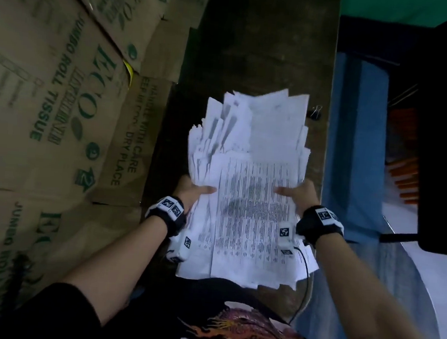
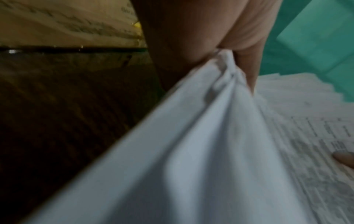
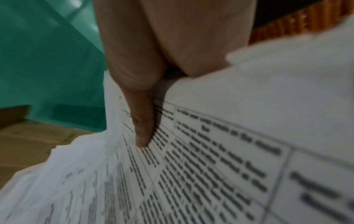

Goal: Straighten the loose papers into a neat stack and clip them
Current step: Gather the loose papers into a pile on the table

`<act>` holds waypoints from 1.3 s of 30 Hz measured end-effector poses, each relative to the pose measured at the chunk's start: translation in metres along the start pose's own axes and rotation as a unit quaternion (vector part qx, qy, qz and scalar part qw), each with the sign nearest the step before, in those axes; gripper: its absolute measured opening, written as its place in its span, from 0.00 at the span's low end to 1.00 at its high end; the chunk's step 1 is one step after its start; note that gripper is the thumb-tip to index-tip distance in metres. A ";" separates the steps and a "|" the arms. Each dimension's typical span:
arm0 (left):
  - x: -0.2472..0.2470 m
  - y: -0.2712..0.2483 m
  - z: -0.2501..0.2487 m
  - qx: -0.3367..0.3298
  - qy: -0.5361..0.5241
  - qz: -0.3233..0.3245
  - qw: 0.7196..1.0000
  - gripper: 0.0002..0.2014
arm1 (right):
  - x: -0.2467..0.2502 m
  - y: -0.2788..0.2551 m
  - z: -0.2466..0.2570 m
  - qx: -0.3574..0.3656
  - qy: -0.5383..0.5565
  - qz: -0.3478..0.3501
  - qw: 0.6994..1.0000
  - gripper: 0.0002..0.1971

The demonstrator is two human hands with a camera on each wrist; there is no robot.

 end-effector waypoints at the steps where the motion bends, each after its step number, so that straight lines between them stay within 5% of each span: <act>1: 0.005 -0.002 -0.003 -0.017 -0.011 -0.005 1.000 0.16 | 0.002 -0.006 0.011 0.031 0.020 -0.014 0.999 0.27; 6: 0.018 -0.041 -0.058 -0.166 -0.043 -0.055 0.984 0.10 | 0.007 -0.045 0.085 0.246 0.149 -0.092 0.953 0.19; 11: 0.027 -0.090 -0.107 -0.331 -0.118 -0.060 0.934 0.17 | 0.017 -0.076 0.136 0.364 0.233 -0.165 0.887 0.17; 14: 0.047 -0.072 -0.106 -0.302 -0.100 -0.004 0.948 0.44 | 0.024 -0.086 0.138 0.349 0.230 -0.096 0.903 0.17; 18: 0.066 -0.062 -0.109 -0.296 0.049 0.079 0.951 0.55 | 0.030 -0.080 0.126 0.311 0.195 -0.022 0.930 0.19; 23: 0.054 -0.082 -0.130 -0.284 0.132 0.113 0.943 0.87 | 0.034 -0.065 0.120 0.259 0.143 0.007 0.955 0.17; 25: 0.046 -0.075 -0.136 -0.317 0.126 0.124 0.932 0.76 | 0.032 -0.061 0.123 0.289 0.126 -0.021 0.949 0.19; 27: 0.050 -0.062 -0.139 -0.293 0.131 0.125 0.939 0.54 | 0.034 -0.061 0.129 0.314 0.109 -0.041 0.942 0.23; 29: 0.052 -0.051 -0.138 -0.277 0.132 0.155 0.939 0.44 | 0.039 -0.056 0.126 0.310 0.118 -0.023 0.943 0.22; 32: 0.047 -0.054 -0.141 -0.272 0.172 0.207 0.924 0.43 | 0.038 -0.055 0.131 0.305 0.147 -0.016 0.941 0.20; 37: 0.044 -0.048 -0.143 -0.304 0.171 0.159 0.924 0.64 | 0.038 -0.055 0.140 0.328 0.230 -0.008 0.916 0.22; 39: 0.040 -0.038 -0.141 -0.322 0.147 0.136 0.925 0.60 | 0.037 -0.054 0.142 0.320 0.260 0.001 0.911 0.24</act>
Point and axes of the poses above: each hand's wrist, its own y-axis towards the middle knuckle, its own x-axis out of the back of the hand, z = x × y, the point moved 1 cm from there along y, towards the middle knuckle, and after that the axes turned 10 degrees about x, right-handed, at the moved point
